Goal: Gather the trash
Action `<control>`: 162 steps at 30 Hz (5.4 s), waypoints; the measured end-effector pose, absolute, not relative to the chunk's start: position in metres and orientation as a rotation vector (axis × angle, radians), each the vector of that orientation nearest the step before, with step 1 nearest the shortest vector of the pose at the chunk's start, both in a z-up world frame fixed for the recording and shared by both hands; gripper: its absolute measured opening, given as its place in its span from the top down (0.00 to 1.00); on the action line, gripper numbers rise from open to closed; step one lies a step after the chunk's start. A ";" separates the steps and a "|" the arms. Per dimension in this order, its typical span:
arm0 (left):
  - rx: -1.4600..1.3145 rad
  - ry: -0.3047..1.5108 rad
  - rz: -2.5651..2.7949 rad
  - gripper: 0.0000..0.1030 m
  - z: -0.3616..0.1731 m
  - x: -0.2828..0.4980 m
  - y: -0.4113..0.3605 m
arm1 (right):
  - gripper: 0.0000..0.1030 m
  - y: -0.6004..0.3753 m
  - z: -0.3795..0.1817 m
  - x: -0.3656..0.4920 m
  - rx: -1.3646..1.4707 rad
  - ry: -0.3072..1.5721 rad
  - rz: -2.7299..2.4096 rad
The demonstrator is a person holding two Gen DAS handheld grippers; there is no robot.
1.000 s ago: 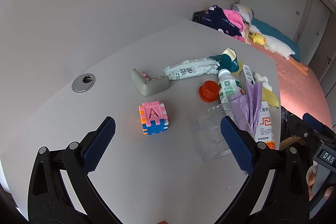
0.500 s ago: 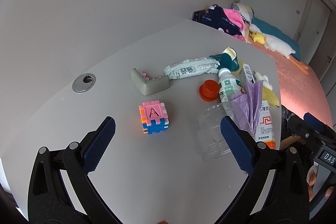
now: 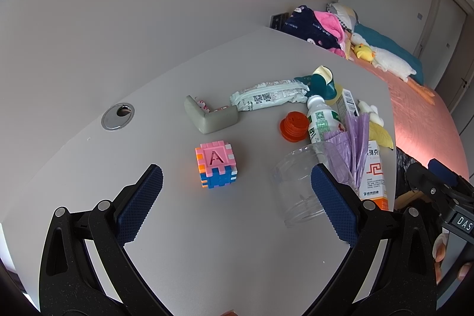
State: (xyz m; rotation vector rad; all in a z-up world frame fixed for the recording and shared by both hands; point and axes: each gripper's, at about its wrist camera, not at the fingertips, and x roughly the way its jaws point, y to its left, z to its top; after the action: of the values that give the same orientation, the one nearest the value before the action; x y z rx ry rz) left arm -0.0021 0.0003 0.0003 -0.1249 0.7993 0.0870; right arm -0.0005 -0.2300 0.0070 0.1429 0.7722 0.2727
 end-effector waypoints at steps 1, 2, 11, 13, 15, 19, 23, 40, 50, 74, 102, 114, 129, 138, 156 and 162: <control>-0.125 0.800 0.086 0.06 0.000 -0.002 0.000 | 0.03 -0.230 0.007 -0.001 0.143 0.771 0.273; -0.125 0.800 0.086 0.06 0.000 -0.002 0.000 | 0.03 -0.231 0.007 -0.001 0.142 0.771 0.273; -0.128 0.803 0.084 0.06 0.001 -0.001 0.000 | 0.03 -0.232 0.007 -0.002 0.144 0.770 0.273; -0.127 0.806 0.084 0.06 0.001 -0.001 0.000 | 0.03 -0.233 0.007 -0.002 0.143 0.771 0.273; -0.125 0.807 0.082 0.06 0.001 -0.001 0.000 | 0.03 -0.235 0.007 -0.001 0.145 0.771 0.273; -0.126 0.807 0.084 0.06 0.001 -0.001 0.000 | 0.02 -0.238 0.006 -0.001 0.162 0.772 0.271; -0.124 0.807 0.087 0.06 0.001 -0.001 -0.001 | 0.03 -0.242 0.004 0.000 0.189 0.779 0.281; -0.187 0.847 0.156 0.06 -0.017 0.013 0.030 | 0.32 -0.225 -0.007 0.011 0.221 0.777 0.415; -0.174 0.916 0.187 0.20 -0.038 0.039 0.044 | 0.43 -0.202 -0.021 0.025 0.169 0.811 0.446; -0.229 0.951 0.096 0.22 -0.054 0.064 0.052 | 0.85 -0.183 -0.049 0.041 0.179 0.905 0.519; -0.225 0.756 0.008 0.57 0.018 0.021 0.019 | 0.90 -0.232 0.011 0.005 0.244 0.744 0.506; -0.167 0.720 -0.123 0.57 0.040 0.016 -0.055 | 0.90 -0.288 0.029 -0.016 0.284 0.676 0.436; -0.110 0.727 -0.326 0.57 0.045 0.024 -0.155 | 0.90 -0.362 0.036 -0.037 0.335 0.624 0.298; -0.068 0.763 -0.437 0.57 0.036 0.026 -0.211 | 0.90 -0.411 0.033 -0.049 0.376 0.605 0.182; -0.021 0.829 -0.535 0.06 0.018 0.022 -0.250 | 0.15 -0.477 0.029 -0.071 0.478 0.520 -0.085; -0.017 0.804 -0.481 0.06 0.023 0.019 -0.228 | 0.15 -0.466 0.025 -0.064 0.468 0.541 -0.055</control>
State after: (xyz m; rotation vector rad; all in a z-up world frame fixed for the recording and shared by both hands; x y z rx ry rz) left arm 0.0193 -0.2281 0.0225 -0.0169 0.8037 -0.4812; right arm -0.0640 -0.4658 0.0247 0.4684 0.5412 -0.0555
